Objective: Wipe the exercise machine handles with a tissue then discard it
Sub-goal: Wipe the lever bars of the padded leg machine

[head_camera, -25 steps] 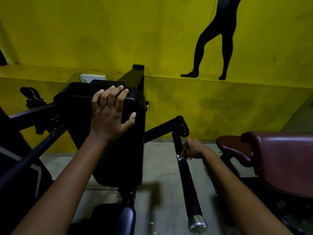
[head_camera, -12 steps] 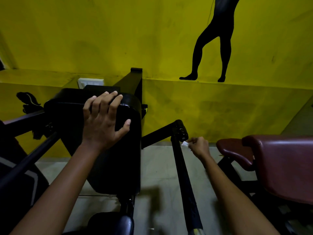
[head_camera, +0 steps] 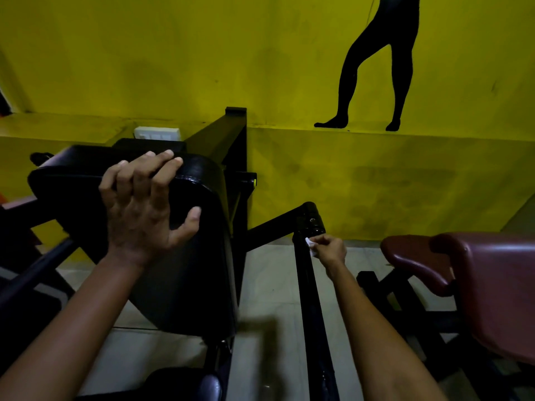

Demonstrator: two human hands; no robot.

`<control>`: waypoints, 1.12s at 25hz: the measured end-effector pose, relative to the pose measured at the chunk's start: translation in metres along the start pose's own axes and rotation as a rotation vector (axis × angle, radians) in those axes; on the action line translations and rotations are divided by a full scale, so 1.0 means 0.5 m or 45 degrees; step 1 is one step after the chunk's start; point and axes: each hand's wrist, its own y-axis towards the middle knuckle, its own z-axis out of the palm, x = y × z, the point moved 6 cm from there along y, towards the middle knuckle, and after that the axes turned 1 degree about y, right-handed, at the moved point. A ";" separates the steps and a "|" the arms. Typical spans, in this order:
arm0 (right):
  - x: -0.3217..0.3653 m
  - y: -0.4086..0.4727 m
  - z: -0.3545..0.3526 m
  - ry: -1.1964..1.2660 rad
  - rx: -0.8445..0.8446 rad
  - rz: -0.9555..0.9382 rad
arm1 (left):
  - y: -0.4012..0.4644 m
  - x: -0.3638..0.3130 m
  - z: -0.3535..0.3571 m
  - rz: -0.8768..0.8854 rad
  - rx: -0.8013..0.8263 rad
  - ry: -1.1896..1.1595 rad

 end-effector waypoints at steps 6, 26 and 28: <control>0.022 -0.054 -0.039 0.011 0.280 -0.075 | 0.004 -0.005 -0.007 -0.025 0.015 -0.024; -0.009 -0.090 -0.078 0.074 0.086 0.040 | 0.007 -0.008 -0.020 -0.042 0.092 -0.069; -0.019 -0.056 -0.045 0.030 -0.025 0.052 | 0.006 -0.009 -0.017 -0.032 0.054 -0.058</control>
